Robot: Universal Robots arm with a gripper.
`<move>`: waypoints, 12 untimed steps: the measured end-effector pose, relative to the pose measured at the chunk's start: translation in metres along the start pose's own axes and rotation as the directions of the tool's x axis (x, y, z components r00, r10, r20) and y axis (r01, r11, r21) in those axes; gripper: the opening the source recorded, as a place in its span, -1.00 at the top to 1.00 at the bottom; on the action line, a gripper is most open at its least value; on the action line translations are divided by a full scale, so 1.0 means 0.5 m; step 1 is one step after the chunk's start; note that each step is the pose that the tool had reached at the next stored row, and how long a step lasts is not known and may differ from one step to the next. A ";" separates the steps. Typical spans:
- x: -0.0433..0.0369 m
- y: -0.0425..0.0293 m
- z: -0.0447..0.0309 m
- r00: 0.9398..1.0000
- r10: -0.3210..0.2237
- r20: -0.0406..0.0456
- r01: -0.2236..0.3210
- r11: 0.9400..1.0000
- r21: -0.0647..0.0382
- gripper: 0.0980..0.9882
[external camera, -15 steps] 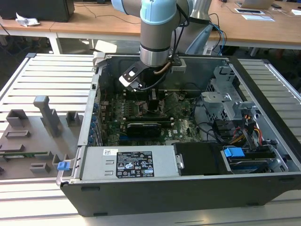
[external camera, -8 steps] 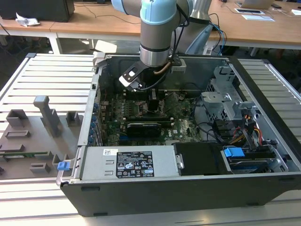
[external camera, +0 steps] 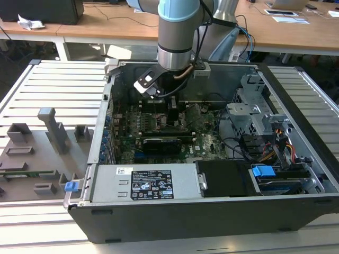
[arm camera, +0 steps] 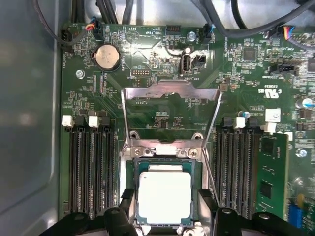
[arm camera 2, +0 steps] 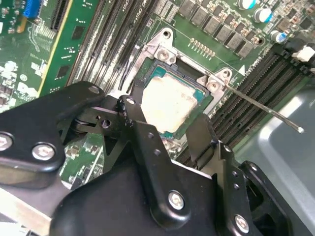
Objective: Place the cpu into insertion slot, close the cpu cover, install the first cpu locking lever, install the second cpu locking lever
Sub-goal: 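Place the cpu into insertion slot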
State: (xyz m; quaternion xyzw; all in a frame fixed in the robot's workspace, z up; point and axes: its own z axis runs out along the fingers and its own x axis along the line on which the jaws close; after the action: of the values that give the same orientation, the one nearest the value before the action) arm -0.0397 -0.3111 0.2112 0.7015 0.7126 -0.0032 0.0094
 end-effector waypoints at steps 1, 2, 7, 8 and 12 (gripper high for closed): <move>0.000 0.000 -0.002 1.000 0.000 0.000 0.000 1.000 0.000 -0.13; 0.000 -0.001 -0.002 1.000 0.000 0.000 0.000 1.000 0.000 0.16; -0.009 -0.018 -0.002 1.000 -0.001 -0.001 0.001 1.000 0.000 0.84; -0.009 -0.021 -0.002 1.000 -0.002 -0.001 0.002 1.000 0.000 0.84; -0.009 -0.023 0.005 1.000 -0.012 -0.008 0.012 1.000 -0.001 0.97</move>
State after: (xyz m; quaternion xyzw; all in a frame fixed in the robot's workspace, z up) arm -0.0511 -0.3158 0.2087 0.6970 0.7170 -0.0001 0.0065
